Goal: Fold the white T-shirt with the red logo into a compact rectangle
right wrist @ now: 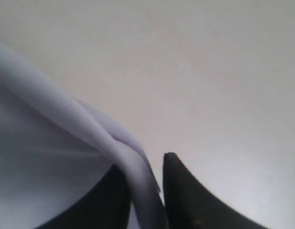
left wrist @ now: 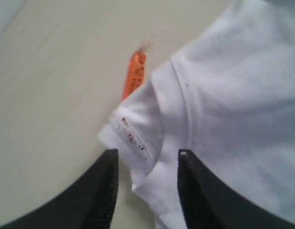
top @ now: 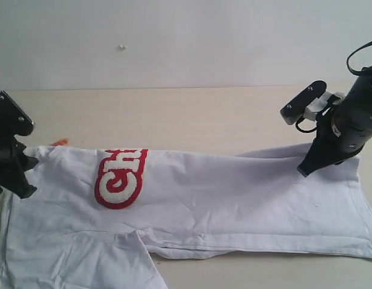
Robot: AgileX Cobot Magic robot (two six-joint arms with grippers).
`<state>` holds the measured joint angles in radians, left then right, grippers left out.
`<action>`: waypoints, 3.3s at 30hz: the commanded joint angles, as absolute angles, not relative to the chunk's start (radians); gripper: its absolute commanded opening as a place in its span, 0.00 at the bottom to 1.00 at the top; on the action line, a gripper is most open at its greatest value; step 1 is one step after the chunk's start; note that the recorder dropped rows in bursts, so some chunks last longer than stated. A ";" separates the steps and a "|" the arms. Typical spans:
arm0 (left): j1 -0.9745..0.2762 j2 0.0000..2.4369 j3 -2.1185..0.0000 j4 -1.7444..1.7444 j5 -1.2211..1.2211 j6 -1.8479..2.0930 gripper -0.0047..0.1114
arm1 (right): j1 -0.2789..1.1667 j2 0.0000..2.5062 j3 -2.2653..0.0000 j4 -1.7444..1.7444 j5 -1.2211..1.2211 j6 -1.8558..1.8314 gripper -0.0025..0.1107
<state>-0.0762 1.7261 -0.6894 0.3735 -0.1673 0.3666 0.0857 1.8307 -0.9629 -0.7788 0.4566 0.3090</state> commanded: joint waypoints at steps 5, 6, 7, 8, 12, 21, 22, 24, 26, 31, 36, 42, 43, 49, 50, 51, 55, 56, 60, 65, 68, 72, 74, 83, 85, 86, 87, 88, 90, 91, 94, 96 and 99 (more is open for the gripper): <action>-0.020 1.768 -0.767 0.164 -0.203 0.359 0.45 | 0.079 1.857 -0.996 -0.919 0.437 0.367 0.77; -0.019 1.766 -0.769 0.164 -0.199 0.359 0.45 | 0.079 1.857 -0.996 -0.939 0.437 0.367 0.81; -0.015 1.764 -0.770 0.164 -0.189 0.359 0.45 | 0.079 1.855 -0.996 -0.955 0.439 0.367 0.83; -0.012 1.759 -0.770 0.164 -0.175 0.359 0.45 | 0.079 1.853 -0.996 -0.970 0.446 0.367 0.84; -0.010 1.693 -0.770 0.162 -0.124 0.300 0.45 | 0.079 1.806 -0.996 -0.986 0.467 0.406 0.83; -0.010 1.426 -0.770 0.158 0.154 -0.104 0.43 | 0.079 1.617 -0.994 -0.619 0.490 0.266 0.70; -0.010 1.403 -0.767 0.158 0.182 -0.161 0.42 | 0.079 1.605 -0.994 -0.539 0.488 0.167 0.62; -0.012 1.346 -0.761 0.151 0.252 -0.232 0.34 | 0.079 1.596 -0.994 -0.349 0.492 0.014 0.38; -0.025 1.282 -0.750 0.144 0.331 -0.240 0.20 | 0.079 1.602 -0.994 -0.218 0.519 -0.094 0.09; -0.093 1.182 -0.694 0.133 0.444 -0.236 0.04 | 0.079 1.667 -0.994 -0.194 0.541 -0.122 0.02; -0.149 1.170 -0.613 0.117 0.478 -0.184 0.04 | 0.057 1.776 -0.994 -0.226 0.506 -0.101 0.02; -0.153 1.176 -0.534 0.112 0.352 -0.184 0.04 | 0.002 1.902 -0.994 -0.478 0.390 0.147 0.02; -0.153 1.176 -0.523 0.112 0.331 -0.184 0.04 | -0.007 1.922 -0.997 -0.514 0.376 0.177 0.02; -0.153 1.214 -0.512 0.086 0.311 -0.184 0.04 | -0.019 1.998 -0.997 -0.644 0.234 0.319 0.02; -0.153 1.224 -0.512 0.064 0.326 -0.184 0.04 | -0.019 2.001 -0.997 -0.647 0.207 0.320 0.02; -0.153 1.232 -0.512 0.042 0.346 -0.178 0.04 | -0.019 2.003 -0.997 -0.647 0.185 0.320 0.02; -0.153 1.256 -0.512 -0.060 0.421 -0.084 0.04 | -0.019 1.987 -0.997 -0.641 0.140 0.320 0.02; -0.153 1.258 -0.512 -0.105 0.447 -0.044 0.04 | -0.019 1.977 -0.997 -0.629 0.140 0.320 0.02; -0.153 1.272 -0.512 -0.295 0.582 0.164 0.16 | -0.011 1.920 -0.995 -0.556 0.145 0.316 0.02; -0.153 1.301 -0.504 -0.352 0.691 0.234 0.47 | 0.028 1.820 -0.995 -0.548 0.182 0.316 0.02; -0.153 1.330 -0.475 -0.365 0.715 0.220 0.57 | 0.059 1.772 -0.995 -0.519 0.210 0.316 0.02; -0.153 1.376 -0.438 -0.429 0.727 0.229 0.56 | 0.094 1.724 -0.995 -0.515 0.238 0.303 0.02; -0.153 1.393 -0.431 -0.462 0.727 0.232 0.56 | 0.105 1.707 -0.995 -0.513 0.244 0.297 0.02; -0.153 1.488 -0.411 -0.532 0.710 0.255 0.56 | 0.105 1.672 -0.995 -0.471 0.284 0.290 0.02; -0.153 1.511 -0.411 -0.553 0.705 0.258 0.56 | 0.105 1.671 -0.995 -0.471 0.292 0.290 0.02; -0.153 1.523 -0.411 -0.566 0.697 0.258 0.56 | 0.105 1.671 -0.995 -0.471 0.294 0.290 0.02; -0.153 1.535 -0.411 -0.588 0.692 0.263 0.56 | 0.105 1.671 -0.995 -0.471 0.294 0.290 0.02; -0.153 1.544 -0.411 -0.614 0.688 0.282 0.56 | 0.105 1.668 -0.995 -0.471 0.295 0.290 0.02; -0.153 1.558 -0.411 -0.678 0.687 0.336 0.56 | 0.105 1.666 -0.995 -0.471 0.296 0.290 0.02; -0.153 1.566 -0.411 -0.715 0.687 0.366 0.56 | 0.105 1.666 -0.995 -0.471 0.296 0.290 0.02; -0.153 1.592 -0.411 -0.779 0.691 0.404 0.56 | 0.105 1.664 -0.995 -0.471 0.303 0.290 0.02; -0.153 1.609 -0.411 -0.800 0.693 0.416 0.55 | 0.105 1.664 -0.995 -0.470 0.307 0.290 0.02; -0.153 1.630 -0.411 -0.824 0.702 0.418 0.36 | 0.105 1.664 -0.995 -0.464 0.318 0.290 0.02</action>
<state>-0.1496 1.6009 -0.4168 -0.8099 0.7294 0.4015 0.1033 1.6749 -0.9939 -0.4703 0.3075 0.2986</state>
